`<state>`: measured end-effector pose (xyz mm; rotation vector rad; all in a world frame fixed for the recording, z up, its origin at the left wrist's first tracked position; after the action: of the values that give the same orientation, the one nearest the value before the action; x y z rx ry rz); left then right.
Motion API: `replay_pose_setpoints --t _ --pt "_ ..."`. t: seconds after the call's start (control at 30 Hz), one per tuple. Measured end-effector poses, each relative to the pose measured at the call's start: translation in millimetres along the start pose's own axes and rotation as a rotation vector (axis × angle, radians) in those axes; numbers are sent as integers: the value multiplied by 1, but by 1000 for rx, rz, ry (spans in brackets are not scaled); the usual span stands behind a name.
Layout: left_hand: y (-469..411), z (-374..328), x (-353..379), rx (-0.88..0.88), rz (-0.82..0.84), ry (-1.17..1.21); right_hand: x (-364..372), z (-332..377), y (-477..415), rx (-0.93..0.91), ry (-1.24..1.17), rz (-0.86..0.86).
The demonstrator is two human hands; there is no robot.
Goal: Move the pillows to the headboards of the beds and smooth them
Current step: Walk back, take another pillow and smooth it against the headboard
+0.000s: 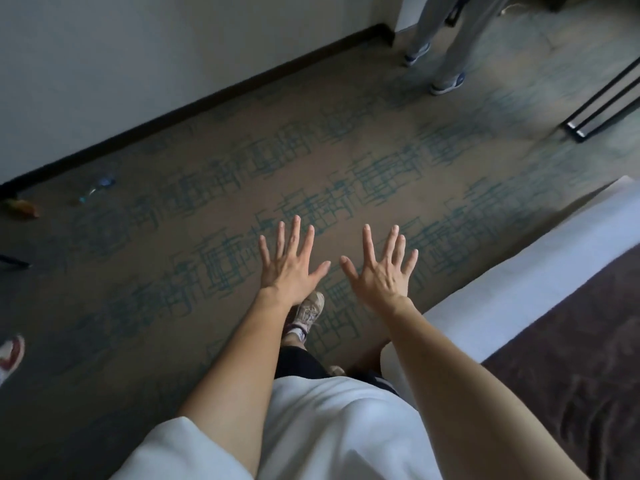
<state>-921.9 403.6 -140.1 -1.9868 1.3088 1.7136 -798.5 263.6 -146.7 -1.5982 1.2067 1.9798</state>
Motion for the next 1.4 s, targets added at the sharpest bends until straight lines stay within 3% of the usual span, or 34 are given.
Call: replay_pose_setpoints --t 0.37,0.6,0.93,1.4 --pt "-146 -27 -59 260 106 -154 -55 -27 -83 338 -153 -15" --pt "-202 -87 -55 410 191 -209 -57 -74 -97 528 -198 9" --pt "-262 -228 -21 602 277 -299 -59 -190 -123 730 -283 5" --pt "-327 -459 28 717 313 -348 -84 -400 -176 863 -384 5"
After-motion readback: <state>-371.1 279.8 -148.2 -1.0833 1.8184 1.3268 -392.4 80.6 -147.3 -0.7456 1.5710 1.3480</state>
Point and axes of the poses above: each hand's wrist, its own y-axis away from the middle knuckle, its own x-axis out of the palm, z = x × y, the point moved 8 cm from there along -y, towards the middle knuckle, and after that the axes turned 11 degrees about y, right-handed, at the moved point
